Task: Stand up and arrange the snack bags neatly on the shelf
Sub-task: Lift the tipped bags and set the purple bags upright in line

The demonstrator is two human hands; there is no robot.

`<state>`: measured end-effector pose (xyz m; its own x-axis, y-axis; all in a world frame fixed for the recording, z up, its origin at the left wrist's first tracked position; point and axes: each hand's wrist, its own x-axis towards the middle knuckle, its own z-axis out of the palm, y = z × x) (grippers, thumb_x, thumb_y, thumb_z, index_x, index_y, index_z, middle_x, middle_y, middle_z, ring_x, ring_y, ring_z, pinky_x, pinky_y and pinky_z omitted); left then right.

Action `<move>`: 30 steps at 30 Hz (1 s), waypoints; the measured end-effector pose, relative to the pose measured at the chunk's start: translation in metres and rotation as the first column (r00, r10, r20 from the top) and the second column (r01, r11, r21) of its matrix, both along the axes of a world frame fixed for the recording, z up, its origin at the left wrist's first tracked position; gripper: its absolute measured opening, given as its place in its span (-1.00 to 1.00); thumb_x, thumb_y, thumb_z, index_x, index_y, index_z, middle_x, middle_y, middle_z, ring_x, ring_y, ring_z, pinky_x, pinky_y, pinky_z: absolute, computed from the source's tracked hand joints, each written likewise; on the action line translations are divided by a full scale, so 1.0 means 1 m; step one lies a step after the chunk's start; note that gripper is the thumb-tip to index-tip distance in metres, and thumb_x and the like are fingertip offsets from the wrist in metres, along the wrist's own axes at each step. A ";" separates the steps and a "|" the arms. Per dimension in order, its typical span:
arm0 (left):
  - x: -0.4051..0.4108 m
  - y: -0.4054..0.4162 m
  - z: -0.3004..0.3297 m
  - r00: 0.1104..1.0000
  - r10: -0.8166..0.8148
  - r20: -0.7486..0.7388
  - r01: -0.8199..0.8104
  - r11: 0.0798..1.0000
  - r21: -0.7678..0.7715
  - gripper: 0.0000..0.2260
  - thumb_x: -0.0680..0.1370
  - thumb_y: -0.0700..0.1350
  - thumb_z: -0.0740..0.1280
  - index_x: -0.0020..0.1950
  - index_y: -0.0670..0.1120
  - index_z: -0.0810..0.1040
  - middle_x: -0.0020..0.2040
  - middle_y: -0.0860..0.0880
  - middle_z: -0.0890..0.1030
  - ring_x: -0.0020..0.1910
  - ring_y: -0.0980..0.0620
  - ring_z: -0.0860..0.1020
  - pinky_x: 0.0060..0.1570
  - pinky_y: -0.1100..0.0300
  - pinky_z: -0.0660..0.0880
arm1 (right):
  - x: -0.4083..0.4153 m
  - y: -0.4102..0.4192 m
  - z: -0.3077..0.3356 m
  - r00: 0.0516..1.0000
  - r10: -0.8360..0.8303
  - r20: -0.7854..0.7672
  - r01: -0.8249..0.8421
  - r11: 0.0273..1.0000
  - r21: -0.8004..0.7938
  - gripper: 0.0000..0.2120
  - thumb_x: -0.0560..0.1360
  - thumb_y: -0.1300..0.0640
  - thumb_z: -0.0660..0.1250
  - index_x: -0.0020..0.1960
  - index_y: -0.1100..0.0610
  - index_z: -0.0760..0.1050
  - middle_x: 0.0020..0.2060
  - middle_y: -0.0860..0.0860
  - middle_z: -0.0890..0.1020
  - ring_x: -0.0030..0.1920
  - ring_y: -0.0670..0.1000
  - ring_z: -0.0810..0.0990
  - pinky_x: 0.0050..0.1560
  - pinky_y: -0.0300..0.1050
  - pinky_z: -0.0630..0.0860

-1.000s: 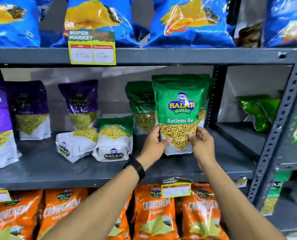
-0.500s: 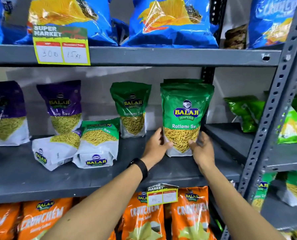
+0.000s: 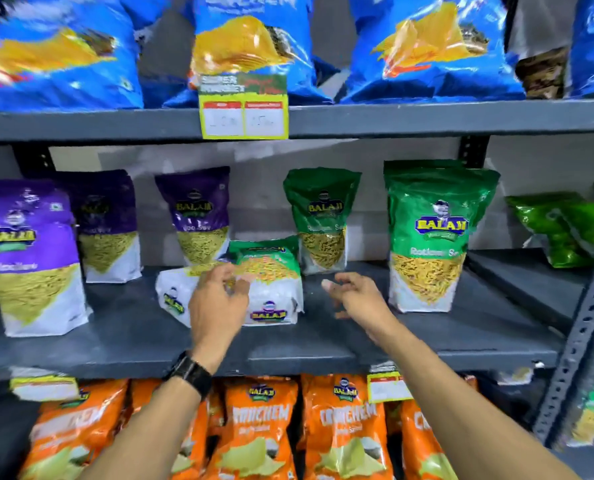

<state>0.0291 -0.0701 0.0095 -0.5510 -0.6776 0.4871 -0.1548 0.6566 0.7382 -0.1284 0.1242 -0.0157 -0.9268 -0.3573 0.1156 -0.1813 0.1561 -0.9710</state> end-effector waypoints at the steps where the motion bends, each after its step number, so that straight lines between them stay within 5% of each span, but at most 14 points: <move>1: 0.002 -0.005 -0.001 1.000 -0.013 0.028 0.012 0.999 0.030 -0.73 0.63 0.05 0.36 0.23 -0.07 0.66 0.19 -0.17 0.73 0.19 -0.22 0.66 0.17 -0.03 0.52 | 0.003 -0.017 0.006 0.990 0.051 0.129 -0.048 0.999 -0.026 -0.52 0.55 -0.10 0.47 0.35 0.13 0.52 0.06 0.06 0.63 -0.04 0.13 0.65 -0.18 0.06 0.70; 5: -0.009 -0.022 0.000 0.939 -0.163 0.303 0.082 0.961 0.264 -0.46 0.68 0.25 0.16 0.33 -0.16 0.60 0.37 -0.28 0.62 0.34 -0.27 0.58 0.35 -0.08 0.48 | 0.008 -0.060 0.016 0.885 0.139 0.444 -0.143 0.989 -0.024 -0.44 0.54 -0.24 0.40 0.40 0.07 0.45 0.29 0.23 0.54 0.23 0.31 0.64 -0.24 0.04 0.65; 7: -0.014 -0.025 0.000 0.932 -0.238 0.275 0.104 0.899 0.425 -0.34 0.62 0.35 0.18 0.38 -0.18 0.56 0.38 -0.26 0.61 0.35 -0.26 0.58 0.37 -0.11 0.53 | 0.011 -0.070 0.016 0.860 0.160 0.484 -0.166 0.986 -0.031 -0.48 0.54 -0.19 0.44 0.35 0.11 0.51 0.17 0.20 0.59 0.13 0.25 0.67 -0.27 0.01 0.65; 10: -0.020 -0.022 -0.001 0.948 -0.241 0.208 0.117 0.872 0.474 -0.50 0.55 0.31 0.36 0.20 -0.08 0.61 0.30 -0.19 0.66 0.20 -0.17 0.61 0.25 0.00 0.58 | 0.018 -0.074 0.019 0.893 0.117 0.435 -0.140 0.990 0.019 -0.68 0.54 -0.05 0.49 0.18 0.13 0.60 -0.19 0.07 0.50 -0.22 0.07 0.56 -0.38 -0.10 0.63; 16: 0.003 -0.021 -0.014 0.973 -0.232 -0.005 0.194 0.801 0.567 -0.72 0.48 0.17 0.51 -0.08 -0.03 0.62 -0.04 0.05 0.68 -0.05 -0.01 0.64 -0.03 0.10 0.52 | 0.057 -0.069 0.024 0.941 0.012 0.338 0.013 0.997 -0.072 -0.75 0.47 0.03 0.58 0.01 0.14 0.61 -0.37 -0.01 0.48 -0.29 0.02 0.48 -0.20 -0.01 0.63; 19: 0.030 -0.018 -0.023 0.963 -0.246 -0.110 0.264 0.783 0.563 -0.73 0.46 0.14 0.52 -0.07 -0.06 0.72 -0.10 0.01 0.78 -0.03 -0.06 0.71 -0.08 0.11 0.49 | 0.087 -0.059 0.020 0.960 0.042 0.276 -0.015 0.995 -0.098 -0.72 0.46 -0.02 0.58 0.06 0.14 0.68 -0.32 0.03 0.55 -0.24 0.01 0.47 -0.18 -0.08 0.46; 22: 0.056 -0.015 -0.030 0.947 -0.267 -0.177 0.320 0.788 0.525 -0.77 0.49 0.09 0.52 0.02 -0.02 0.74 -0.10 0.06 0.80 -0.11 -0.03 0.71 -0.15 0.14 0.51 | 0.117 -0.048 0.014 0.977 0.095 0.192 -0.064 0.985 -0.163 -0.78 0.50 0.04 0.54 -0.01 0.20 0.69 -0.14 0.29 0.73 -0.14 0.06 0.56 -0.18 -0.08 0.45; 25: 0.078 -0.009 -0.034 0.904 -0.337 -0.265 0.428 0.745 0.512 -0.75 0.49 -0.02 0.55 0.16 0.04 0.71 0.04 0.07 0.81 0.02 0.05 0.77 -0.04 0.19 0.59 | 0.141 -0.037 0.008 0.987 0.129 0.099 -0.102 0.966 -0.236 -0.87 0.52 0.14 0.52 0.07 0.10 0.71 -0.02 0.10 0.82 0.00 0.13 0.79 -0.06 -0.04 0.63; 30: 0.111 -0.009 -0.036 0.863 -0.385 -0.328 0.504 0.706 0.497 -0.51 0.29 -0.01 0.64 0.20 0.11 0.65 0.09 0.08 0.80 0.10 0.07 0.76 0.02 0.20 0.65 | 0.169 -0.020 -0.001 0.986 0.166 -0.009 -0.160 0.932 -0.325 -0.67 0.49 0.23 0.55 0.24 0.10 0.63 0.02 0.04 0.81 0.05 0.10 0.80 -0.04 -0.11 0.70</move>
<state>0.1403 -0.0787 -0.0264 -0.7972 -0.5558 0.2356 0.2274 0.0851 0.9701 0.0403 0.1040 -0.0165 -0.8620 -0.4500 0.2334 -0.1591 -0.1970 -0.9674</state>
